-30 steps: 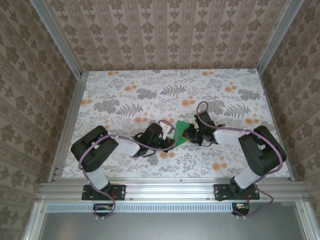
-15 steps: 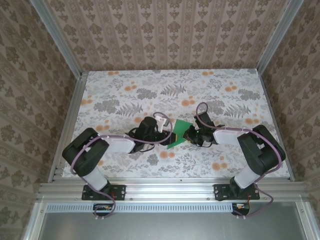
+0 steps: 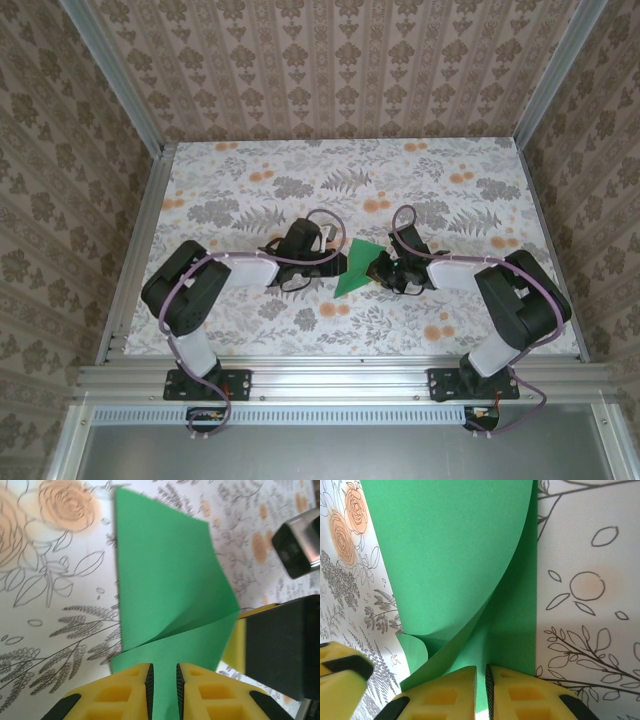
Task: Fold a paper plane with a square sheet of paper (pick it up from the middle)
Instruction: Fourth fold the wing at the center of the table.
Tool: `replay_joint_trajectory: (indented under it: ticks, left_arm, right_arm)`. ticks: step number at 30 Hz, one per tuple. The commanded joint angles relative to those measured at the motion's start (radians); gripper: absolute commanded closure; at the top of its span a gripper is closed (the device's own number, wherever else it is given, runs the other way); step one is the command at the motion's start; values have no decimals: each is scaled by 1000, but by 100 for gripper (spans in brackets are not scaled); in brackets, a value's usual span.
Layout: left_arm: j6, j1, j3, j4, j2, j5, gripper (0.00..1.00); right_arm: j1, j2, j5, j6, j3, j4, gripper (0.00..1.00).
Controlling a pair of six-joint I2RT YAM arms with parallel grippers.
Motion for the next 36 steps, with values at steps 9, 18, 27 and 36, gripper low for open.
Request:
replay_joint_trajectory:
  ticks: [9,18,27,36]
  left_arm:
    - [26,-30,110,-139,110,67,89]
    - [21,-38,152,-126,157,133,91]
    - [-45,-6,134,-51,142,195,91]
    - [-64,52,105,-78,83,166,90]
  right_arm:
    - [-11,8,10,20,-62,39,84]
    - [-12,2,-2,29,-78,76,75]
    - [-12,4,11,11,-70,36,62]
    - [-12,7,63,-28,-31,-86,57]
